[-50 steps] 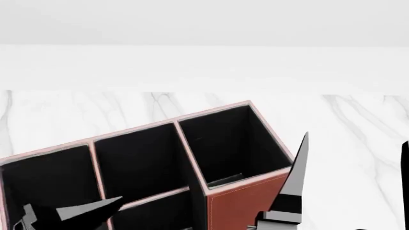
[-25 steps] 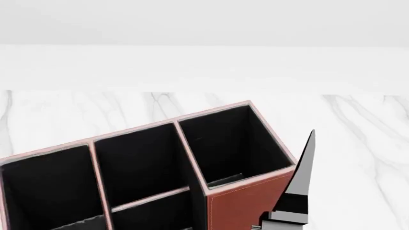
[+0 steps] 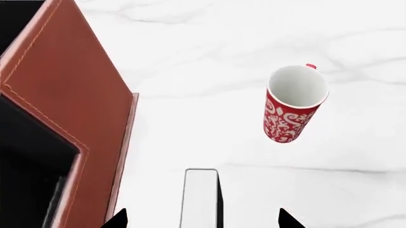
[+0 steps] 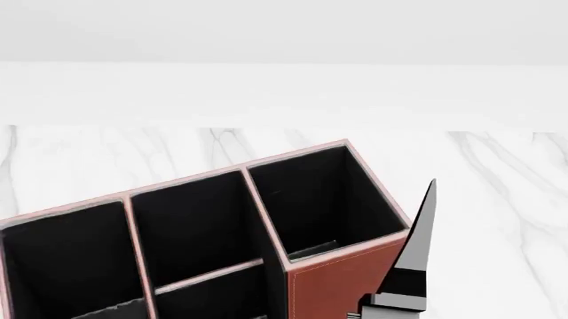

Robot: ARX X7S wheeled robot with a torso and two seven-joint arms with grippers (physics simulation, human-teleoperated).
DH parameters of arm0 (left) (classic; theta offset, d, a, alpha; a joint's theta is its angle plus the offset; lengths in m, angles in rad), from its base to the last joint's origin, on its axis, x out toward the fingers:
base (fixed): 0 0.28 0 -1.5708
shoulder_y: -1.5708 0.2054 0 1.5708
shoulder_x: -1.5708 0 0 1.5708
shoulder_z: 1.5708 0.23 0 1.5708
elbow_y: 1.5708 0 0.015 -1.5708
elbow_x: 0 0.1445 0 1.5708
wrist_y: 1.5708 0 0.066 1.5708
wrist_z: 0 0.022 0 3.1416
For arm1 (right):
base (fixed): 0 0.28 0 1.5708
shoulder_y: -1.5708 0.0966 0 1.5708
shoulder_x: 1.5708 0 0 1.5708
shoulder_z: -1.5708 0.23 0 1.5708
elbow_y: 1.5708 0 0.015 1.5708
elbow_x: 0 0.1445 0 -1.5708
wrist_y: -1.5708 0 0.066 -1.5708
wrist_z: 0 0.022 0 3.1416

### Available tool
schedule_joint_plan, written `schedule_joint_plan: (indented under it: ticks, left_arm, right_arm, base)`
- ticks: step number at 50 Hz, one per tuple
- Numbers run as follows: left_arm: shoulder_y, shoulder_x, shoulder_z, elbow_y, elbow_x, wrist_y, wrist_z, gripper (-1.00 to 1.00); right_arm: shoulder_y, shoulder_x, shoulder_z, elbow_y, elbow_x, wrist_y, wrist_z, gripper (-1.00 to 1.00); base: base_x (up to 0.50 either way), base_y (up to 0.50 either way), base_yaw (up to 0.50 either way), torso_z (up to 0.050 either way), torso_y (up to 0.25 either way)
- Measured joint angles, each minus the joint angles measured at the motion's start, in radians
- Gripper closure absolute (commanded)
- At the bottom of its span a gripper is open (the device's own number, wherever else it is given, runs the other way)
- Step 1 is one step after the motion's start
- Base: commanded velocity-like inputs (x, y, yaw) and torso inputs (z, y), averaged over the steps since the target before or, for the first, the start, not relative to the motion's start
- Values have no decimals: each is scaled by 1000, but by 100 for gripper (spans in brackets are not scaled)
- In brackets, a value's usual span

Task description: Pick up the book and place it in the front compartment of the caddy.

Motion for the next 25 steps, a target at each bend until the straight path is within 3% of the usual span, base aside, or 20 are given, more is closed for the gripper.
schedule_joint_plan:
  ticks: [25]
  left_arm:
    - [-27, 58, 68, -149, -23, -79, -39, -100]
  right_arm:
    - [1, 44, -25, 12, 21, -33, 47, -100]
  base:
    - [0, 0, 0, 0, 0]
